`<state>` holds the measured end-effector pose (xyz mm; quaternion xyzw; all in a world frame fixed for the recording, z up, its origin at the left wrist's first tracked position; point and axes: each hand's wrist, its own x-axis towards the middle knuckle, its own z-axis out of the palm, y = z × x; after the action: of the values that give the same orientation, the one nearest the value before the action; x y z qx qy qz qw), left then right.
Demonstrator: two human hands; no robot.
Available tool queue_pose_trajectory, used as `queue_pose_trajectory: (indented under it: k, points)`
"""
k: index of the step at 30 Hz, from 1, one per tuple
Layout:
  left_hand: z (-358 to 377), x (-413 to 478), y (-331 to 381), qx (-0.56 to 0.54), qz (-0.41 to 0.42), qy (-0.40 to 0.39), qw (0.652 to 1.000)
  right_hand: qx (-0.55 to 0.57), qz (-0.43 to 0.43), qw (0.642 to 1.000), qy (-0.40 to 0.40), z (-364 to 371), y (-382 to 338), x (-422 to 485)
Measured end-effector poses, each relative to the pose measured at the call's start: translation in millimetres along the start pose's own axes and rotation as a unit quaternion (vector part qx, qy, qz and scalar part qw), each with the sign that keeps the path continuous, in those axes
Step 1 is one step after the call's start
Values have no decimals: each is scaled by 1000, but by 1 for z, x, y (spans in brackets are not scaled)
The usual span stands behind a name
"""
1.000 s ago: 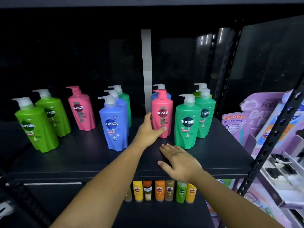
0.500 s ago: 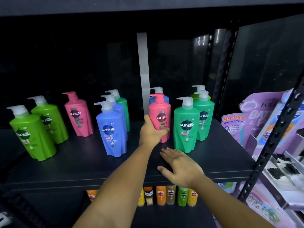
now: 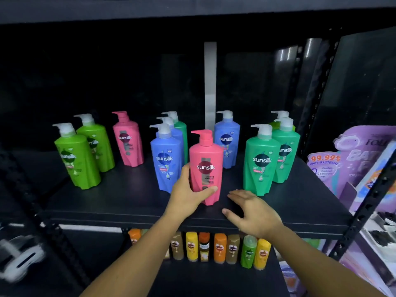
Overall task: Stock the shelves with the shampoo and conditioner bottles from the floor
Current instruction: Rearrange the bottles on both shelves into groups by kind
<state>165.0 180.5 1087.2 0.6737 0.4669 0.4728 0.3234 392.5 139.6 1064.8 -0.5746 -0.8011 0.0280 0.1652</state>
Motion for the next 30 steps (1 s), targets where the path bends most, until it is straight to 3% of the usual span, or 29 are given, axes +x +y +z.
queue_pose_trajectory:
  k: [8,12,15,19,22,26,30]
  points:
    - [-46,-32,-3,-6,-4,-3,1000,48,-66,994,-67,4,-46,18]
    - [-74,-38,-11,21,-14,-14,1000,256,-7,966,17,15,-98,31]
    - [-107,-43,-27,92,-23,-9,995,323,26,944,55,21,-124,43]
    - [-165,-50,-53,250,-27,-1,968,368,43,928,42,29,-148,53]
    - [-208,-47,-76,343,-55,-42,937,388,38,920,35,37,-168,65]
    - [-245,-39,-85,356,-91,-108,924,408,40,912,30,49,-199,86]
    - [-262,-21,-93,420,-66,-161,891,400,57,915,18,56,-225,114]
